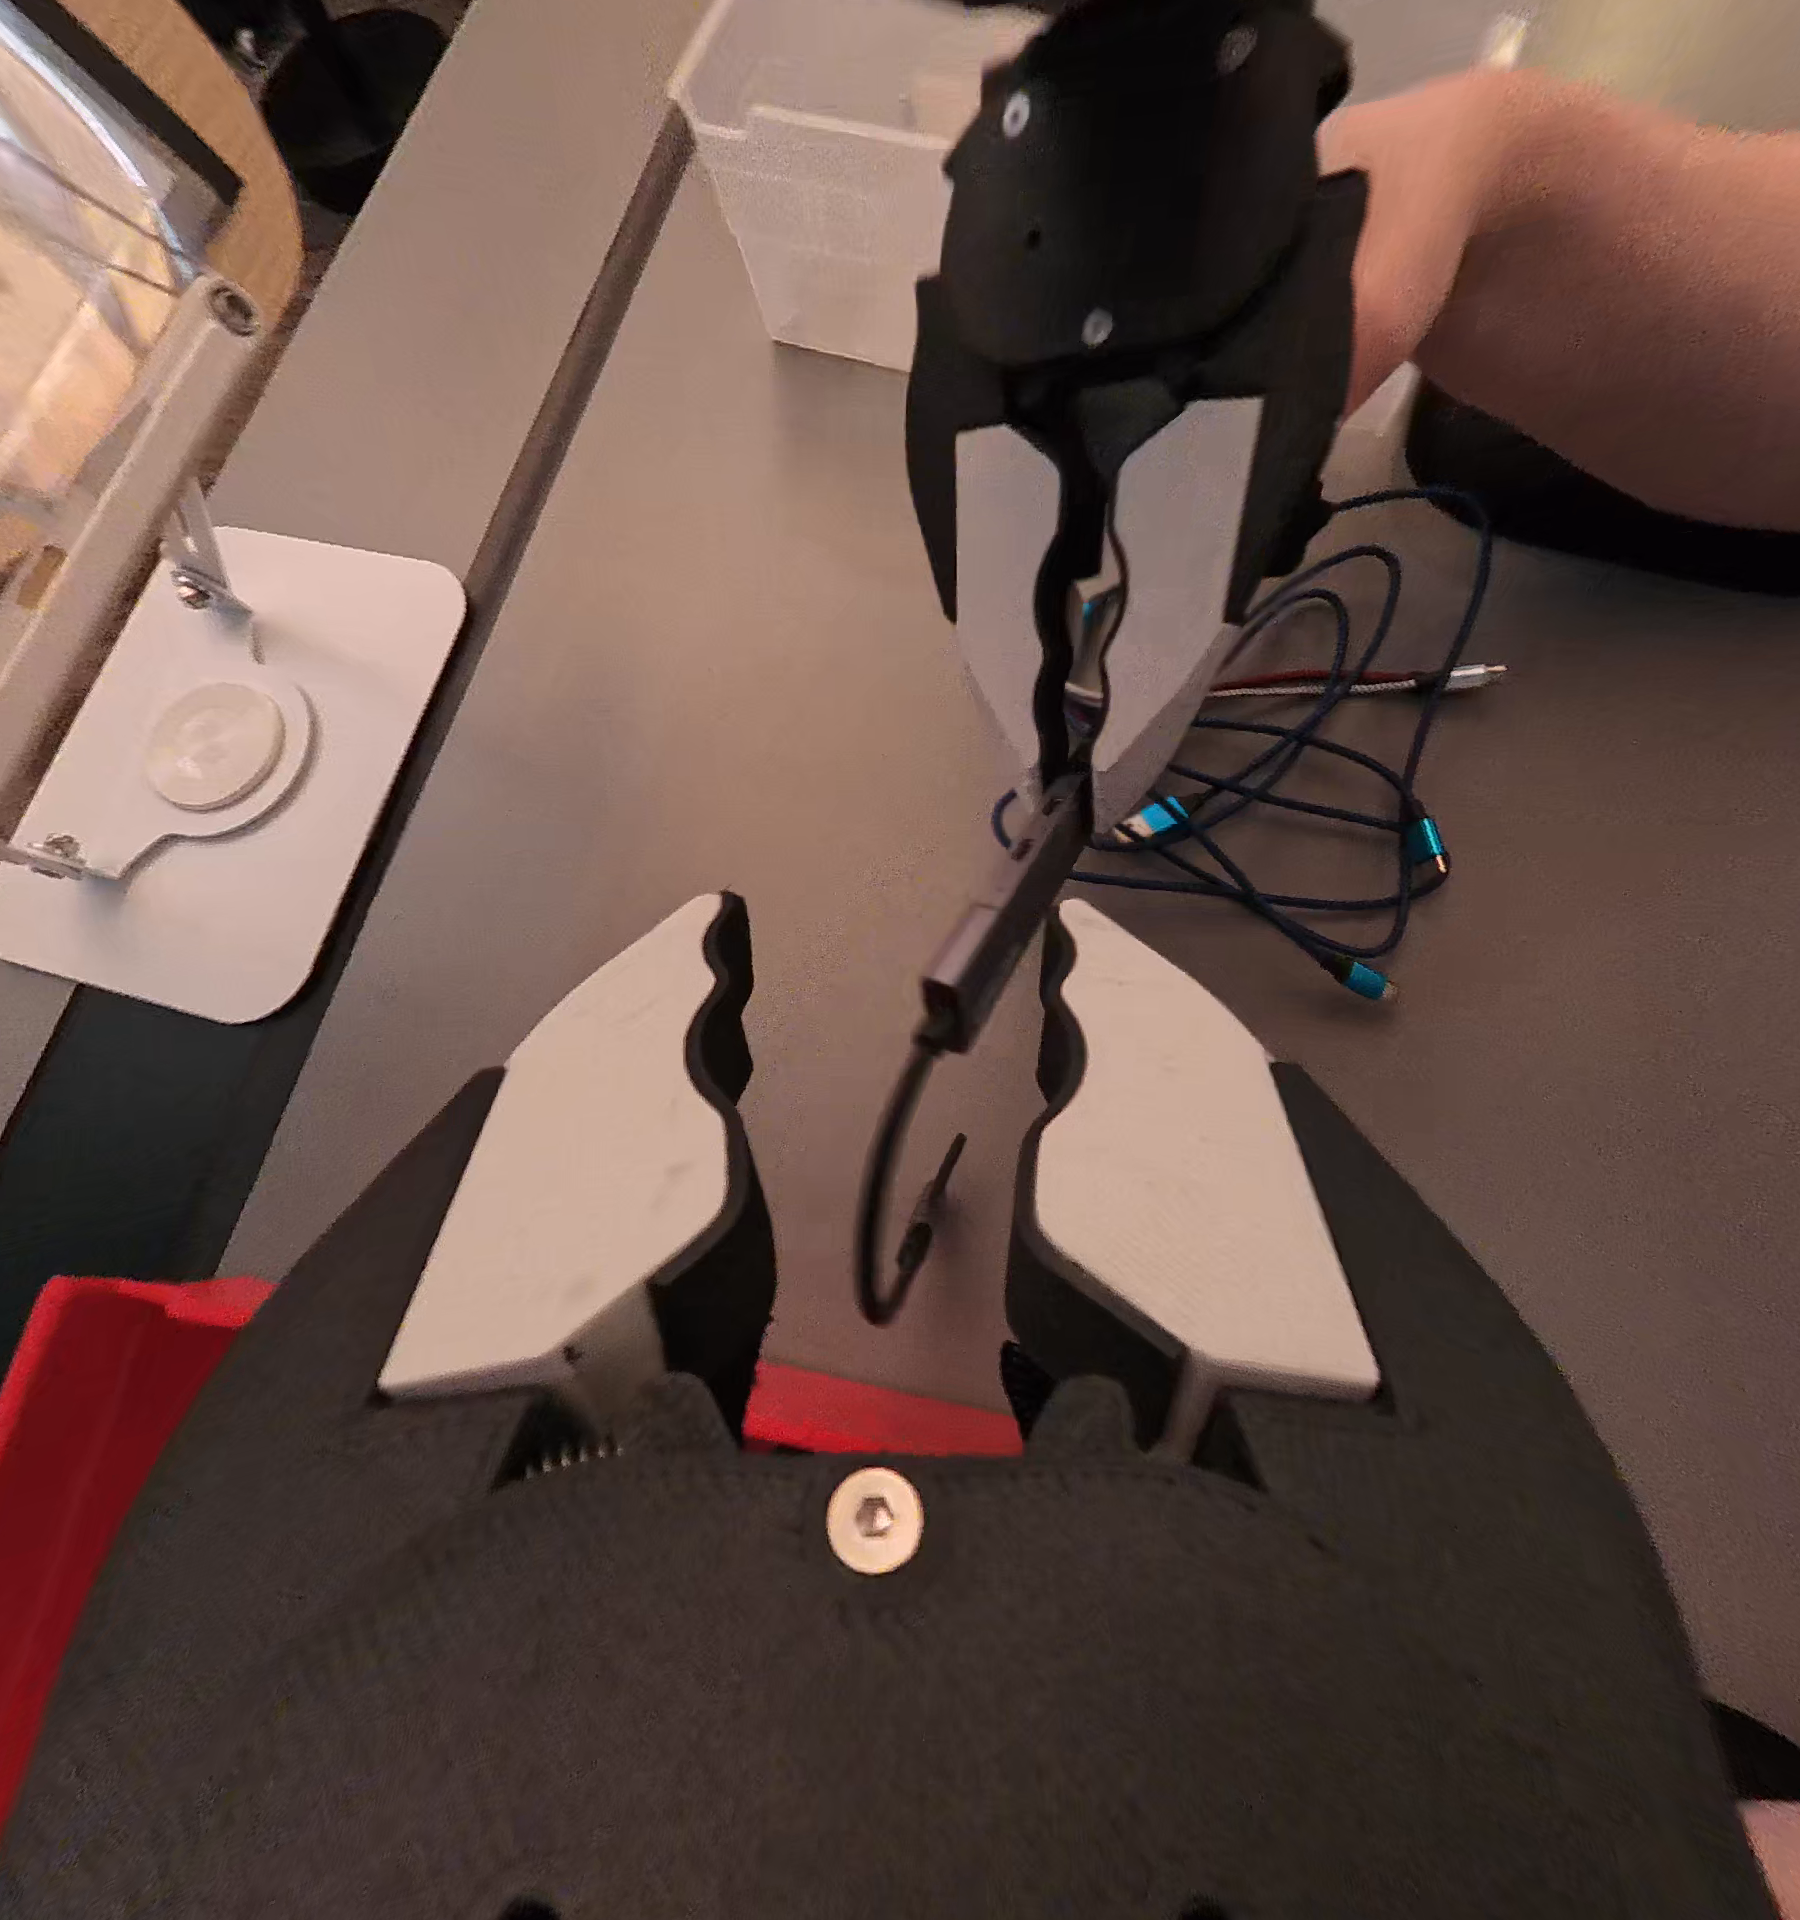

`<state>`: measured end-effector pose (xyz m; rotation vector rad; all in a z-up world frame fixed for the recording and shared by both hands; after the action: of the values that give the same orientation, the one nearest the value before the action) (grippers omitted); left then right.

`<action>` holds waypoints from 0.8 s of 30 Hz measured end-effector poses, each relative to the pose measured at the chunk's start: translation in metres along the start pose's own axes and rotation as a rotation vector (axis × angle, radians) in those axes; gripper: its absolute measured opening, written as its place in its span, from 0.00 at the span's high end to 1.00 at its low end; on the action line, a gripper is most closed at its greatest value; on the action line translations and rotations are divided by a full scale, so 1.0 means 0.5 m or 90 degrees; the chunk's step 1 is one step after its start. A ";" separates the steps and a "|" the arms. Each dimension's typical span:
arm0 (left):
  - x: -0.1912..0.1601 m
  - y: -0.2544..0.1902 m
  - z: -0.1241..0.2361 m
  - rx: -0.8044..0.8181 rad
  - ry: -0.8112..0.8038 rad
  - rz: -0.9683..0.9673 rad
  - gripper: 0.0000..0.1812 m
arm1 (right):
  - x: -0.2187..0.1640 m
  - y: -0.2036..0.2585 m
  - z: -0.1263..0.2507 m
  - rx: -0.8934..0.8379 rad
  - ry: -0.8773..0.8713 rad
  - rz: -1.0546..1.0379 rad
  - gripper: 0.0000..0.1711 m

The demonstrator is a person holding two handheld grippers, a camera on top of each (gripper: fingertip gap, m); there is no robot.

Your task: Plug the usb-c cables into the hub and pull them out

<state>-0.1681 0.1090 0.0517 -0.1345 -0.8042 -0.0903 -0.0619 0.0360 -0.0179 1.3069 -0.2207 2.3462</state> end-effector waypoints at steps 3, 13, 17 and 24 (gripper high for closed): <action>-0.008 -0.019 -0.014 -0.019 0.032 -0.028 0.70 | 0.016 0.024 0.002 -0.070 0.058 0.156 0.94; -0.049 -0.069 -0.086 -0.016 0.198 -0.132 0.95 | 0.025 0.038 0.009 -0.141 0.128 0.257 0.94; -0.051 -0.054 -0.096 -0.012 0.205 -0.110 0.96 | 0.011 0.024 0.035 -0.177 0.127 0.270 0.90; -0.071 -0.002 -0.106 -0.035 0.230 -0.015 0.96 | 0.004 0.023 0.131 -0.218 0.068 0.252 0.81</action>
<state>-0.1548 0.1006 -0.0101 -0.1553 -0.4436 -0.1538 -0.0178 0.0040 0.0198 1.0395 -0.8748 2.5351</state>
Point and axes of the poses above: each gripper's, where its closed fingertips meet, z back along the fingers, x out of its top, y = z × x across the jaws, the point moved 6 cm from there along z, back along the fingers, and after that the axes turned 15 degrees about z, right-handed, at the moved point
